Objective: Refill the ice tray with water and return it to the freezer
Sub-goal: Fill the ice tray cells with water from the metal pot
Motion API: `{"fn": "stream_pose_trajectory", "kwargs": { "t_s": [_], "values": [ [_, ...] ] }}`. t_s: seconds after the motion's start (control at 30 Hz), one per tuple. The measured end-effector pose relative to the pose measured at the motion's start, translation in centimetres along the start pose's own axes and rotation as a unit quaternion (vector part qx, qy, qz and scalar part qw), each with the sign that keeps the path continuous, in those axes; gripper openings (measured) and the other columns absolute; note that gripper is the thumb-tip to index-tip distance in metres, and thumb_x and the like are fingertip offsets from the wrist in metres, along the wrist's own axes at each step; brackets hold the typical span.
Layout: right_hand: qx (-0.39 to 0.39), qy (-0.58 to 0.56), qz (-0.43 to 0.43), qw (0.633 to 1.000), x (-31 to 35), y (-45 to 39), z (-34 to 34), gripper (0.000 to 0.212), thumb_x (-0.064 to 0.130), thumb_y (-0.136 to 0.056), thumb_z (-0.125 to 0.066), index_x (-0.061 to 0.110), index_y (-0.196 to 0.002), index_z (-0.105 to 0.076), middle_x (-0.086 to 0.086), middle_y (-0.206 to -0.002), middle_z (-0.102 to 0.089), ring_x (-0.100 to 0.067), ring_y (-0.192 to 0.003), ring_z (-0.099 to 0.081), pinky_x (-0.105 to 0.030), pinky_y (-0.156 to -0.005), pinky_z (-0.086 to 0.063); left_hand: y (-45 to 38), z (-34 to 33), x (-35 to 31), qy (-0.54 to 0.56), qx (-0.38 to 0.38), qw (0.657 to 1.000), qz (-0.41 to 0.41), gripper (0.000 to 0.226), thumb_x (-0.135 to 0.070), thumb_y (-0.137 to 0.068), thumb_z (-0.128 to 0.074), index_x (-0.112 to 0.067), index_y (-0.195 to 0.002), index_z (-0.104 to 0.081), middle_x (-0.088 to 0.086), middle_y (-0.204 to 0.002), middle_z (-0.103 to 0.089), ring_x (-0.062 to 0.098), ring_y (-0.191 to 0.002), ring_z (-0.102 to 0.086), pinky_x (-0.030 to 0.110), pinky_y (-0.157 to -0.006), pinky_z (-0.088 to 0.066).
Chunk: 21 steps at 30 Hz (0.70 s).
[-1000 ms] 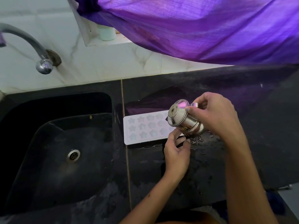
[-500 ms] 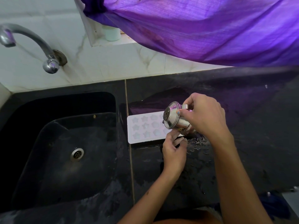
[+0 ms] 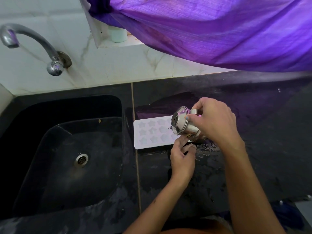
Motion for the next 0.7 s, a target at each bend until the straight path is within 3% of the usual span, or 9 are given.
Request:
{"fn": "stream_pose_trajectory", "kwargs": {
  "t_s": [0.13, 0.23, 0.33, 0.6, 0.7],
  "values": [
    [0.002, -0.027, -0.011, 1.000, -0.7, 0.1, 0.5, 0.014, 0.038, -0.081, -0.069, 0.028, -0.078, -0.059, 0.005, -0.085, -0.065, -0.024, -0.084, -0.058, -0.032, -0.067, -0.035, 0.3, 0.1, -0.2, -0.005, 0.000, 1.000, -0.018, 0.039, -0.004, -0.091, -0.054, -0.013, -0.129, -0.050, -0.009, -0.116, -0.060, -0.004, -0.098, -0.060, 0.015, -0.083, -0.049],
    [0.003, -0.050, -0.021, 0.999, -1.2, 0.1, 0.9, 0.017, 0.039, -0.079, -0.069, 0.026, -0.076, -0.060, 0.007, -0.084, -0.065, -0.023, -0.086, -0.059, -0.032, -0.068, -0.037, 0.5, 0.3, -0.7, -0.014, -0.006, 0.999, -0.044, 0.037, -0.002, -0.091, -0.054, -0.013, -0.126, -0.052, -0.016, -0.104, -0.061, -0.011, -0.082, -0.062, 0.004, -0.067, -0.045],
    [-0.003, -0.061, -0.021, 0.998, -1.1, 0.1, 1.1, 0.018, 0.041, -0.080, -0.069, 0.026, -0.078, -0.059, 0.008, -0.084, -0.064, -0.021, -0.086, -0.059, -0.035, -0.070, -0.043, 0.7, 0.5, -1.2, -0.018, -0.009, 0.998, -0.064, 0.037, -0.001, -0.090, -0.053, -0.012, -0.126, -0.052, -0.017, -0.092, -0.064, -0.011, -0.067, -0.060, 0.004, -0.061, -0.045],
    [-0.015, -0.070, 0.002, 0.997, 0.2, 0.4, 0.8, 0.018, 0.043, -0.080, -0.069, 0.027, -0.081, -0.059, 0.009, -0.086, -0.066, -0.020, -0.087, -0.060, -0.034, -0.071, -0.043, 0.9, 1.4, -1.9, -0.022, -0.016, 0.997, -0.072, 0.039, 0.002, -0.090, -0.052, -0.012, -0.127, -0.050, -0.022, -0.089, -0.063, -0.013, -0.063, -0.059, 0.002, -0.060, -0.044],
    [-0.005, -0.050, 0.013, 0.999, 1.0, 0.4, 0.1, 0.018, 0.042, -0.081, -0.069, 0.028, -0.080, -0.058, 0.006, -0.088, -0.066, -0.023, -0.087, -0.060, -0.034, -0.070, -0.042, 0.9, 1.9, -1.7, -0.023, -0.020, 0.998, -0.056, 0.040, 0.002, -0.091, -0.051, -0.011, -0.128, -0.049, -0.016, -0.106, -0.064, -0.005, -0.083, -0.063, 0.010, -0.075, -0.048]
  ]
}}
Point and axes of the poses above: each hand's wrist, its own y-axis away from the middle knuckle, its own z-axis out of the back of the hand, x = y × z, the point moved 10 cm from there along -y, towards the middle knuckle
